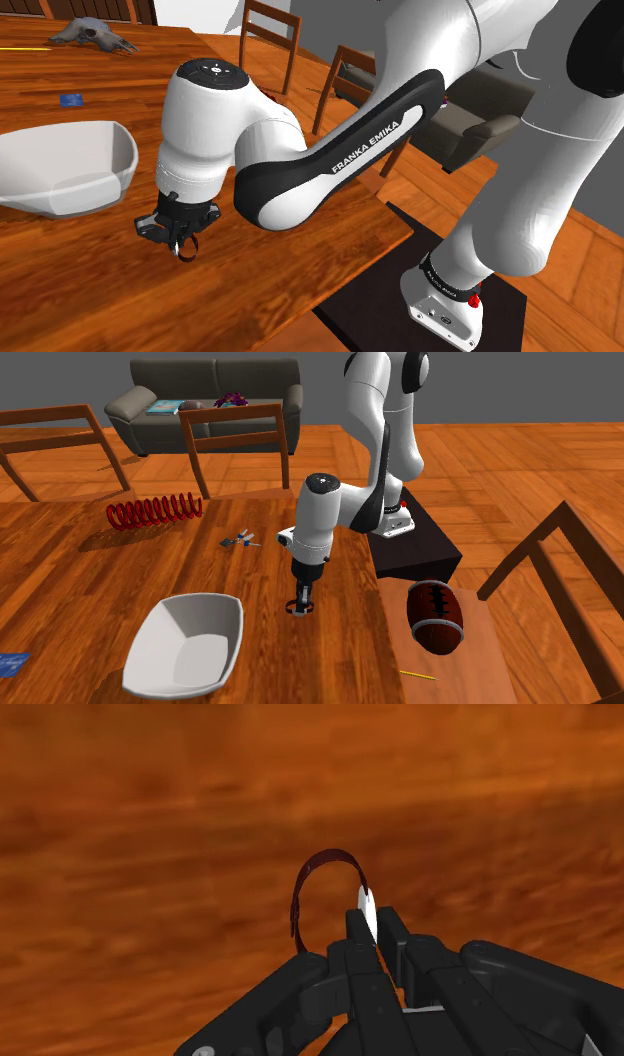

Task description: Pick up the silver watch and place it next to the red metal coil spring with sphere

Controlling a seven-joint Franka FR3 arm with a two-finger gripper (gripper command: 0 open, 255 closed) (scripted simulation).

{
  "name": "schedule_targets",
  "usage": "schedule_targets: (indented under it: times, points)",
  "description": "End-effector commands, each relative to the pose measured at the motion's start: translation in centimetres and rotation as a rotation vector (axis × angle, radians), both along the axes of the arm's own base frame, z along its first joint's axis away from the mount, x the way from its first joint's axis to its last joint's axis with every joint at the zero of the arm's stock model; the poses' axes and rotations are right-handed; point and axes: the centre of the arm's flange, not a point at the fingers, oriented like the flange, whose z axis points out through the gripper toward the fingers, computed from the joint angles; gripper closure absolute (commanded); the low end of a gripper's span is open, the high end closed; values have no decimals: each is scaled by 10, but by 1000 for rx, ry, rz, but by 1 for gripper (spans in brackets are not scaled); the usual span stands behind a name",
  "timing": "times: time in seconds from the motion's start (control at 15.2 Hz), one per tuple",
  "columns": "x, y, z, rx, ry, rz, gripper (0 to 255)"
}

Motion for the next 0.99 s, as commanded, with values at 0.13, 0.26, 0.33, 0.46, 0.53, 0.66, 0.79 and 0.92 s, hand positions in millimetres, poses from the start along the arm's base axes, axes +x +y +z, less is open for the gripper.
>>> schedule_targets:
  times: [0.13,0.26,0.33,0.46,0.53,0.66,0.79,0.92]
  points:
    - [0,0,0,0,0,0,255]
    - [0,0,0,0,0,0,255]
    - [0,0,0,0,0,0,255]
    - [0,0,11,0,0,0,255]
    - [0,0,16,0,0,0,255]
    - [0,0,26,0,0,0,255]
    - [0,0,37,0,0,0,255]
    - [0,0,48,0,0,0,255]
